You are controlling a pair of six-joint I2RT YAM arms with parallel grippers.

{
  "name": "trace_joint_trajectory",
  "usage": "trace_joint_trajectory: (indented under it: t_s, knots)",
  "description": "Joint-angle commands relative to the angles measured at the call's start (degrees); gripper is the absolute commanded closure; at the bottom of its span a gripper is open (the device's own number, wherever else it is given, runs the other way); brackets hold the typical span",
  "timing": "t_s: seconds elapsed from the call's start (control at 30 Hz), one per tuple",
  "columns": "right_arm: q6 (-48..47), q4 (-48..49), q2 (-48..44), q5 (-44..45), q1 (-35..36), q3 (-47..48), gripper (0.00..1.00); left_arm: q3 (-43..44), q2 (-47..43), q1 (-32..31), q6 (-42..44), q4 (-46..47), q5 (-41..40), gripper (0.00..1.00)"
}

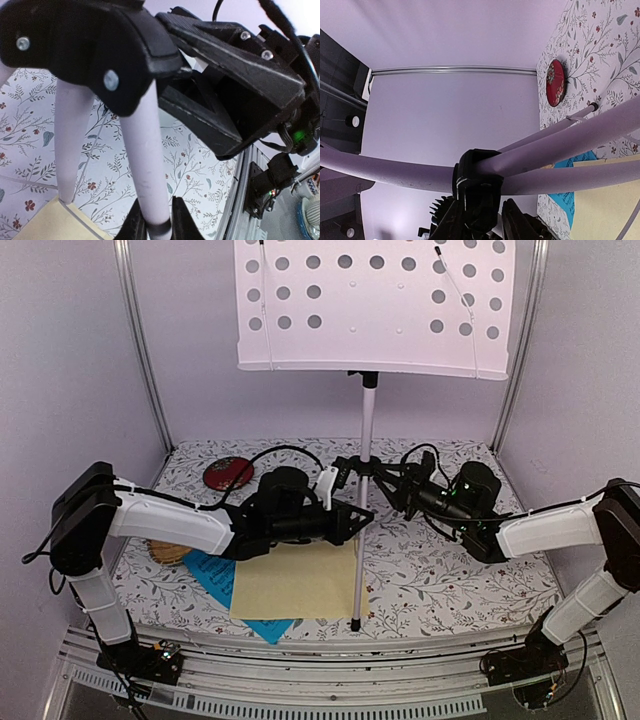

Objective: Pack up the instrument practice props

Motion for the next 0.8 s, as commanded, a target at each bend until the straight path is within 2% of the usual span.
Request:
trace_joint_trajectory:
  t_s: [0.0,0.17,0.3,0.57,0.77]
  knots:
    - [-0.7,2.84,0.68,-0.82,0.48,0.61,0.78,-0.85,0.23,-0.24,5.71,-1.45,-1.37,0.95]
    - [-3.5,2.5,0.05,-0.94,0.62,0.48,0.93,-0.77,0.12,-0.18,5.71,-1.45,-1.52,0.99]
    - [-10.66,-1.43,-0.92,-0.7,0.66,1.29,0.97,-0.77,-0.16,-0.22,5.74,-1.53,-1.89,1.0]
    - [-37.87,-10.08,-6.11,0.39,1.05,0.95,0.98,-1.2,-0.74,-0.23,5.61,-2.12,-2.4,1.0]
    - [-65.64,-19.05,-8.88,3.69,1.34,2.64,0.98,-1.11,-1.04,-0.23,5.64,-3.03,-2.63,1.0]
